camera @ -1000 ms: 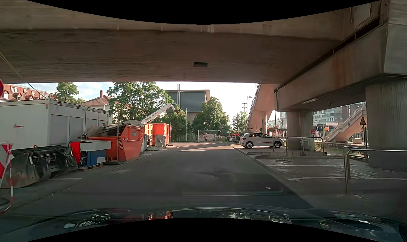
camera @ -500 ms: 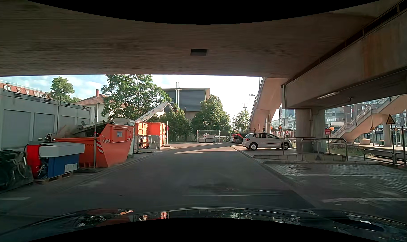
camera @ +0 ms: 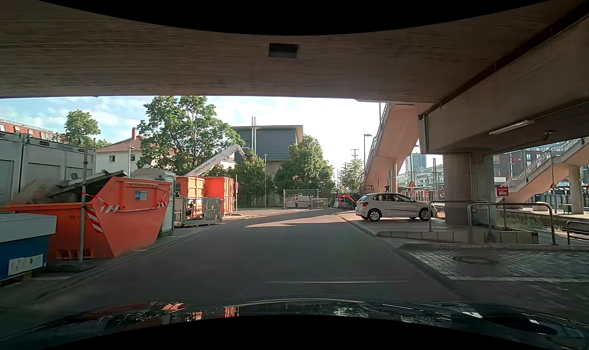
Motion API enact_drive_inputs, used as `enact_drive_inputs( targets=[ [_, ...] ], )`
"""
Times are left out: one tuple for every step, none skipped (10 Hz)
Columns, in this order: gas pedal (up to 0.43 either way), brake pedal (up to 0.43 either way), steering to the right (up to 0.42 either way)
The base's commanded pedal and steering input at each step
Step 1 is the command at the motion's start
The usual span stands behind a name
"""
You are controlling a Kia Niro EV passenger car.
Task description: Follow the waypoints while adhering to traffic rules and regulations
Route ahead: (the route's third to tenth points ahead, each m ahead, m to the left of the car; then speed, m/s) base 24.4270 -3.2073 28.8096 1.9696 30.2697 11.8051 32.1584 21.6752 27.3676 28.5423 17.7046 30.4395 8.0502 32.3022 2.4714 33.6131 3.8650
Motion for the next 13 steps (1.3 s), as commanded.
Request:
enact_drive_inputs(
  targets=[
    [0.028,0.0,0.006],
    [0.028,0.0,0.006],
    [0.028,0.0,0.006],
    [0.028,0.0,0.006],
    [0.028,0.0,0.006],
    [0.028,0.0,0.007],
    [0.028,0.0,0.007],
    [0.028,0.0,0.006],
    [0.028,0.0,0.007],
    [0.028,0.0,0.008],
    [0.028,0.0,0.008],
    [0.028,0.0,0.008],
    [0.028,0.0,0.008]
  ],
)
